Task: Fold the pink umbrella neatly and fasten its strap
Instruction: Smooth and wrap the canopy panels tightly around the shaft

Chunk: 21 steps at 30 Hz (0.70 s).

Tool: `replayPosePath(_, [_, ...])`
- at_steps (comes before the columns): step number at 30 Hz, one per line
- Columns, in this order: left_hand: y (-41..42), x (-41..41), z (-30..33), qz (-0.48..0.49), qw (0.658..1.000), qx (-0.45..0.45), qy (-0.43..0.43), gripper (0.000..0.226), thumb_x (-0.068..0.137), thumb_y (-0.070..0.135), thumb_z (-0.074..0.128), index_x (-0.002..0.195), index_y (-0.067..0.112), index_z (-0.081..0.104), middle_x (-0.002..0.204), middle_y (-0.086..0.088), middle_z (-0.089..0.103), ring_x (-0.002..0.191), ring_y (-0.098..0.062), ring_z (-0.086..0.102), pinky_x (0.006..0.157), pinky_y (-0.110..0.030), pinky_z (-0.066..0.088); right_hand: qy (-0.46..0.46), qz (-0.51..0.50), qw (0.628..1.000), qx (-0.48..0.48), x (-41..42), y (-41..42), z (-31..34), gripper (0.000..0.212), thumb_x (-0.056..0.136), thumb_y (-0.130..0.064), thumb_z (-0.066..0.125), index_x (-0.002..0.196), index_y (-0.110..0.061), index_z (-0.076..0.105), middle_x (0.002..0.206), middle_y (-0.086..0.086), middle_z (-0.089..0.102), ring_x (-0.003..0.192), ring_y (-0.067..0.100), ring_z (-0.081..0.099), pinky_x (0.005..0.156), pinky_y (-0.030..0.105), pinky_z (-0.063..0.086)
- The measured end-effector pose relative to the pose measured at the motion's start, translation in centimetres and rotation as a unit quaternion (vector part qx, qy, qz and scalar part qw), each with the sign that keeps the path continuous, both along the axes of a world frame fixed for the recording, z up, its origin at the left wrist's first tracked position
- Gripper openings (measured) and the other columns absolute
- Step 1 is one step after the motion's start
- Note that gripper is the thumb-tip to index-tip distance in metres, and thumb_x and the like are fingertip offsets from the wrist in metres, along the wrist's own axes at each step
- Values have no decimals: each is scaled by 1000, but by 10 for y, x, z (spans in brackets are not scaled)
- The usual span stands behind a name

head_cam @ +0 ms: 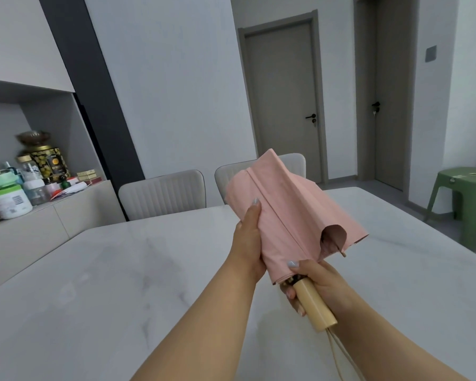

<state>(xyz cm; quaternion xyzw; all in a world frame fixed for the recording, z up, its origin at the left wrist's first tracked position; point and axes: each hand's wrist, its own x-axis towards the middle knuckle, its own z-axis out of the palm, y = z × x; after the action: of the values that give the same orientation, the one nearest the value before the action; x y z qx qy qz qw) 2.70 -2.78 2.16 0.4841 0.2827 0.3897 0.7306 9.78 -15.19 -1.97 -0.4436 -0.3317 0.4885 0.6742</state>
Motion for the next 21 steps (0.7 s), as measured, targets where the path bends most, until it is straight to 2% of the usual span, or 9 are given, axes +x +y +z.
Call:
replayPosePath(2, [-1, -1, -1, 14, 1000, 8, 1, 58, 86, 56, 62, 122, 10, 60, 111, -13, 73, 102, -30, 70, 91, -50, 55, 0, -5, 1000, -10, -1, 2, -2, 23, 73, -18, 67, 74, 3, 57, 59, 19, 58, 43, 25, 52, 45, 29, 45])
replayPosePath(4, [-1, -1, -4, 34, 999, 14, 5, 58, 87, 57, 59, 121, 10, 61, 110, -12, 73, 100, -29, 71, 90, -49, 56, 18, -4, 1000, -16, -1, 5, -5, 34, 62, -20, 72, 81, 6, 63, 69, 20, 65, 57, 29, 63, 66, 43, 53])
replayPosePath(6, [-1, -1, -4, 52, 998, 32, 25, 62, 85, 62, 58, 123, 12, 59, 111, -10, 72, 100, -29, 70, 87, -49, 57, 88, 26, 996, 1, -2, 7, -5, 31, 66, -12, 67, 88, 11, 68, 86, 28, 69, 80, 38, 69, 87, 55, 53])
replayPosePath(7, [-1, -1, -5, 54, 997, 47, 35, 62, 85, 63, 57, 122, 13, 60, 111, -10, 73, 99, -28, 71, 86, -49, 57, 121, 44, 992, 13, -2, 6, -4, 29, 69, -7, 64, 90, 13, 68, 93, 32, 68, 90, 42, 68, 89, 56, 53])
replayPosePath(9, [-2, -2, -2, 42, 996, 77, 33, 59, 87, 62, 56, 118, 12, 63, 108, -10, 74, 98, -28, 71, 89, -51, 56, 157, 66, 985, 25, -2, 5, -1, 29, 70, -4, 60, 89, 17, 67, 95, 35, 66, 95, 44, 66, 81, 52, 58])
replayPosePath(12, [-4, -5, 4, -1, 996, 92, 15, 64, 86, 62, 56, 123, 10, 61, 112, -10, 73, 103, -26, 70, 94, -48, 54, 173, 66, 982, 36, 0, 2, 1, 24, 66, -4, 61, 76, 16, 69, 87, 33, 66, 84, 39, 70, 67, 43, 61])
replayPosePath(14, [-3, -8, 4, -28, 996, 86, 7, 67, 86, 63, 55, 127, 9, 59, 116, -9, 72, 107, -24, 69, 95, -45, 54, 179, 60, 981, 41, 0, 1, 2, 19, 59, -2, 67, 69, 14, 70, 80, 29, 66, 75, 36, 70, 64, 42, 61])
replayPosePath(18, [-4, -12, 0, -44, 996, 72, -11, 65, 90, 60, 50, 128, 7, 58, 118, -11, 71, 109, -25, 68, 89, -40, 56, 188, 72, 978, 55, -1, 2, 2, 44, 49, -3, 74, 88, 13, 64, 81, 28, 66, 74, 36, 69, 65, 45, 60])
replayPosePath(21, [-2, -14, -3, -48, 997, 60, -23, 66, 90, 60, 50, 130, 7, 57, 122, -13, 69, 114, -27, 65, 99, -45, 51, 150, 59, 987, 24, -2, 2, 2, 44, 55, -4, 71, 94, 11, 59, 77, 26, 65, 58, 29, 67, 49, 31, 56])
